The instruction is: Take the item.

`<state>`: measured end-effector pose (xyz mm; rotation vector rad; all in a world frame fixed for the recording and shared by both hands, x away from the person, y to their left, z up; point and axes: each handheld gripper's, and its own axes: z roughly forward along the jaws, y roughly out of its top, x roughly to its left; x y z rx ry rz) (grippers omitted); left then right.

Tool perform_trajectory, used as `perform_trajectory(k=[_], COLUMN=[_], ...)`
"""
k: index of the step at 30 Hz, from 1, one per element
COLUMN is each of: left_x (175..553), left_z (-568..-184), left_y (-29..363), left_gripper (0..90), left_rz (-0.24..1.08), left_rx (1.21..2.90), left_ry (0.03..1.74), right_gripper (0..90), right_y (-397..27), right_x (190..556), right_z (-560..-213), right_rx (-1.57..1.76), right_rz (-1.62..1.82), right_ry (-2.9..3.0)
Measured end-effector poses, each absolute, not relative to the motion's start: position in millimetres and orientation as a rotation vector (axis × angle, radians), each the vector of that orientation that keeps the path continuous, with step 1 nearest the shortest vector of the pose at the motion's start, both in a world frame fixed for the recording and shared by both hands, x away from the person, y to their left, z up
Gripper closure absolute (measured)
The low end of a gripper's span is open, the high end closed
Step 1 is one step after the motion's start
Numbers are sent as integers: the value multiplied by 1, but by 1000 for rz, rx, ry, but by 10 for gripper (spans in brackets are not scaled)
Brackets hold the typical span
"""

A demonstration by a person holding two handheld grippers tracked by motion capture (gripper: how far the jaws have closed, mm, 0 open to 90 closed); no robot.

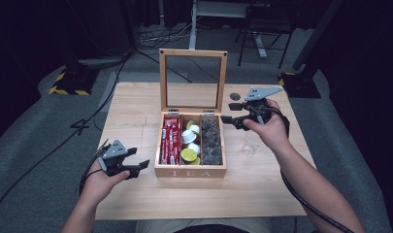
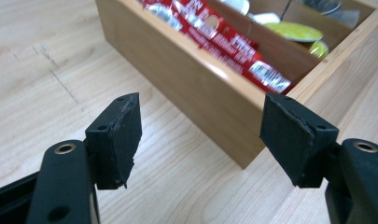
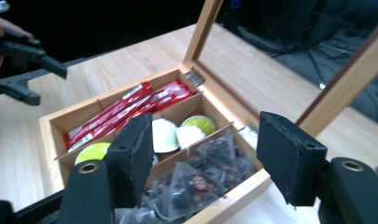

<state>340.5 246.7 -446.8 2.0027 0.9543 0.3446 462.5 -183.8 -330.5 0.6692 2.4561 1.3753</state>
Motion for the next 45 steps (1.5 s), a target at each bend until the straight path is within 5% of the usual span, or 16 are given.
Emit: perform_trajectory(k=[23, 31, 45], left_x=[359, 360, 359], left_z=[-482, -488, -490], left_y=[247, 244, 242], left_gripper=[297, 297, 297], left_rz=[343, 329, 311], left_rx=[2128, 2149, 2150], left_ry=[1009, 1010, 1005], right_gripper=[449, 590, 617], right_y=[-141, -139, -139], right_x=[467, 480, 495], right_z=[-419, -425, -425], right_rx=[746, 737, 850], right_rz=[1087, 1020, 1126], right_ry=[2645, 2640, 2639])
